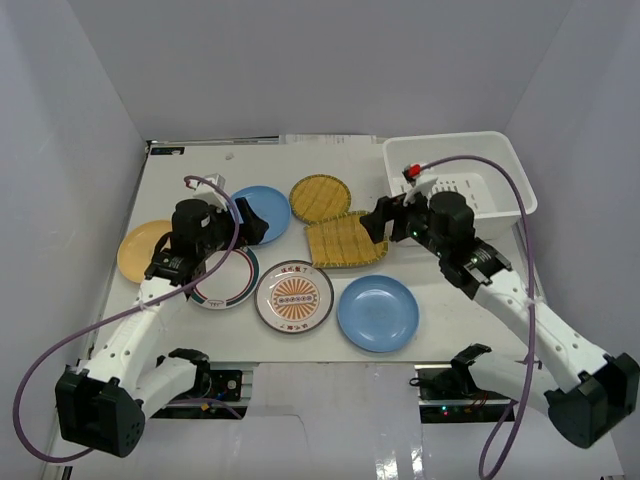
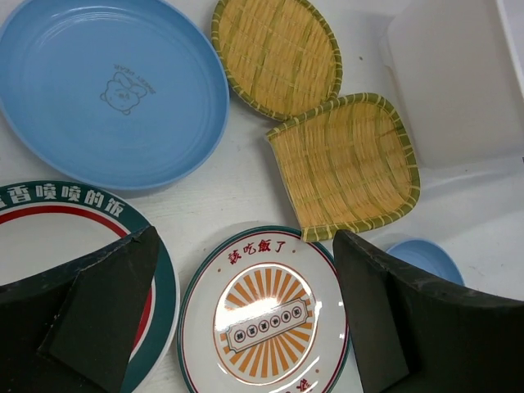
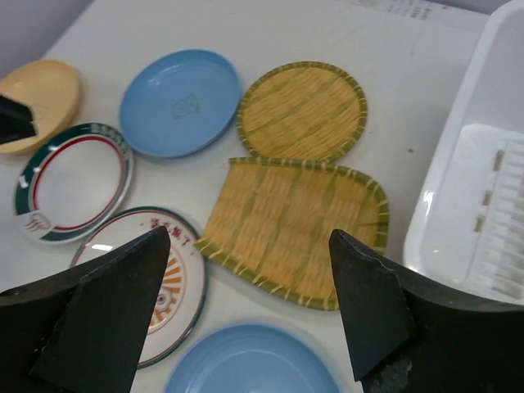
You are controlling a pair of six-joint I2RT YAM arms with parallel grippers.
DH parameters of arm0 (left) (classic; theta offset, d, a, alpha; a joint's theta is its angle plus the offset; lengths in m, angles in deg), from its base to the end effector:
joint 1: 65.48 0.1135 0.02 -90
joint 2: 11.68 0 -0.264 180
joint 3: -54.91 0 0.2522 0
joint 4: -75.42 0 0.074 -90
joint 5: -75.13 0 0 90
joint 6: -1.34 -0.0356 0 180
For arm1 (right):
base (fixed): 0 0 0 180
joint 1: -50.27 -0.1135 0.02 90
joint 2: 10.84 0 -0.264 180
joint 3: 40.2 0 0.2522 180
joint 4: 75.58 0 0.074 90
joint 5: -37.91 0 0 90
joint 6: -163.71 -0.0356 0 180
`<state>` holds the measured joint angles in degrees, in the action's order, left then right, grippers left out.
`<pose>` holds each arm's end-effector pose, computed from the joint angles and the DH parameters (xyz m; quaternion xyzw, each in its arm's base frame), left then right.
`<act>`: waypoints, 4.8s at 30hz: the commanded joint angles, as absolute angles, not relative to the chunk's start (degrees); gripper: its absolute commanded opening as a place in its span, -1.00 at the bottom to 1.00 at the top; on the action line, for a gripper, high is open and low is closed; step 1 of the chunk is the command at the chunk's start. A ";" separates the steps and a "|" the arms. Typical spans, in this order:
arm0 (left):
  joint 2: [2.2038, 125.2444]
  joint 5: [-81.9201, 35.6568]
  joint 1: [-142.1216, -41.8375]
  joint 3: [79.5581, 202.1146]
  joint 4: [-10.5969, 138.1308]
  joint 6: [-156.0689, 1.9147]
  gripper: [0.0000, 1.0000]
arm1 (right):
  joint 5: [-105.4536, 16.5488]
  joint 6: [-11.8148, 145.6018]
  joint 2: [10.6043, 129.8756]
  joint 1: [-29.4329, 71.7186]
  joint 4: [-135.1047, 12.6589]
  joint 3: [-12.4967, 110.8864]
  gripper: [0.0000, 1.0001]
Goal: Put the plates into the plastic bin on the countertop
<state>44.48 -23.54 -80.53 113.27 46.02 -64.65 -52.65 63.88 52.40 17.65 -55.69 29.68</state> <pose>0.2131 -0.0629 0.2925 -0.0272 0.8516 -0.2345 0.4681 0.2178 0.1390 0.3533 -0.1519 0.7691 0.2212 0.5801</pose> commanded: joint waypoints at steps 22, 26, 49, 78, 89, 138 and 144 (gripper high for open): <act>72.59 -11.19 -66.80 127.10 46.37 -62.81 0.52 | -64.30 42.70 17.55 16.34 -42.66 -7.27 0.30; 80.06 -14.68 -65.75 130.61 46.98 -63.78 0.52 | -65.10 41.54 20.70 16.34 -42.31 -7.54 0.36; 92.92 -18.03 -65.66 137.75 47.42 -65.45 -1.00 | -67.12 36.27 31.61 16.26 -46.70 -12.82 -0.12; 55.83 -31.48 -74.88 128.79 51.91 -56.66 -1.00 | -75.12 52.26 50.67 31.44 -51.00 36.83 -0.85; 57.47 -31.57 -84.02 132.56 51.73 -56.13 -1.00 | -72.49 49.63 75.27 51.22 -54.52 44.14 -0.85; 63.05 -12.79 -101.52 134.61 45.24 -66.07 0.65 | -42.34 43.23 68.86 55.71 -63.21 41.50 -0.85; 42.22 2.41 -101.25 117.46 34.98 -63.79 0.72 | -50.31 40.04 72.56 59.41 -66.04 37.11 -0.84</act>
<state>49.33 -8.96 -101.60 121.57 43.01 -64.17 -44.67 42.66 72.20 59.64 -61.92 37.94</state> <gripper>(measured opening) 0.852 0.202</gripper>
